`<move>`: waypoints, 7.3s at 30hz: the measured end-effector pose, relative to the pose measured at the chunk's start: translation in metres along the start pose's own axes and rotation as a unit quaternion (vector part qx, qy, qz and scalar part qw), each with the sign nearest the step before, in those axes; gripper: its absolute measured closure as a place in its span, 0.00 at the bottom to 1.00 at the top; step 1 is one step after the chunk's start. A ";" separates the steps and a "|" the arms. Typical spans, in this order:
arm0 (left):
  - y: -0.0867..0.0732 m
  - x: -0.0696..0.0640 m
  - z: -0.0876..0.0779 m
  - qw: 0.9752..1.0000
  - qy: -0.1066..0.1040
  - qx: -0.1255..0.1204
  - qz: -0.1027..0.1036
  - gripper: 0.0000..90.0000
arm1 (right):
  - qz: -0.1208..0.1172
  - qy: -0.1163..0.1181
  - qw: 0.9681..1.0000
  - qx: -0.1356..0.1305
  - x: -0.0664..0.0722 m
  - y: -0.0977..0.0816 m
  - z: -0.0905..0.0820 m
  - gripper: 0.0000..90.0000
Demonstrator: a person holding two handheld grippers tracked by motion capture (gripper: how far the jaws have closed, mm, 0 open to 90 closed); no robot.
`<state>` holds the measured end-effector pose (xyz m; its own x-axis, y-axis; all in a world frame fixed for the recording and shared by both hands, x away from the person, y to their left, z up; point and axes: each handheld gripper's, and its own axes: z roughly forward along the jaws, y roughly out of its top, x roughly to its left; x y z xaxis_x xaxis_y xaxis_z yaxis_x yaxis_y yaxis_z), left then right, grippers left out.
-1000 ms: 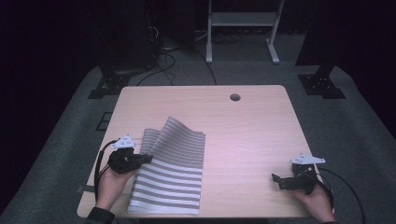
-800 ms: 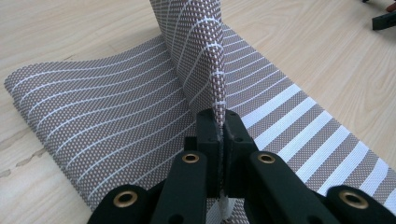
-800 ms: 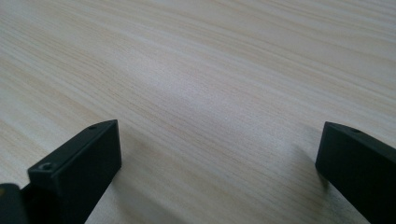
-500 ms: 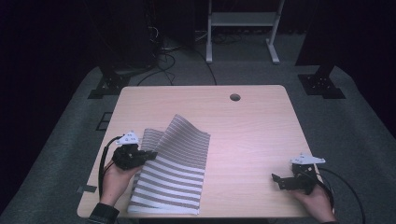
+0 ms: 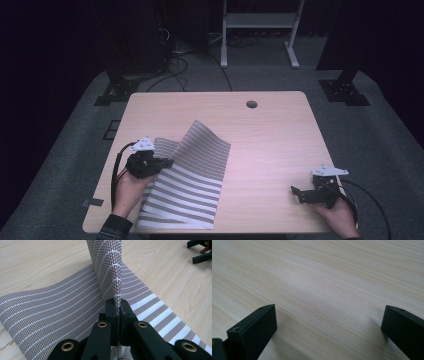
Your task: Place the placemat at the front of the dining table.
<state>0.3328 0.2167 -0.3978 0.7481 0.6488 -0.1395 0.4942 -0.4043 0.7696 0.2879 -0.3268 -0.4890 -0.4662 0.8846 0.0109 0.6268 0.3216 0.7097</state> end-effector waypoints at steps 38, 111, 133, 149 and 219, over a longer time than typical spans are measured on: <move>0.044 -0.018 0.045 1.000 -0.023 -0.005 0.019 0.98 | 0.001 -0.002 1.000 -0.001 0.000 0.000 0.001 0.00; 0.106 -0.088 0.177 0.995 -0.093 -0.027 -0.010 0.98 | 0.000 0.000 1.000 0.000 0.000 0.000 0.000 0.00; 0.098 -0.088 0.188 0.996 -0.086 -0.010 -0.012 0.91 | 0.000 0.000 1.000 0.000 0.000 0.000 0.000 0.00; 0.086 -0.079 0.185 0.998 -0.063 0.009 -0.014 0.78 | 0.000 0.000 1.000 0.000 0.000 0.000 0.000 0.00; -0.024 -0.026 0.044 0.995 0.042 0.055 0.075 0.00 | 0.003 -0.003 1.000 0.000 0.000 0.000 0.000 0.00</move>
<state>0.3209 0.1806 -0.4403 0.7791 0.6263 0.0278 0.4289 -0.5648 0.7050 0.2884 -0.3265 -0.4890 -0.4594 0.8882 0.0110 0.6293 0.3167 0.7097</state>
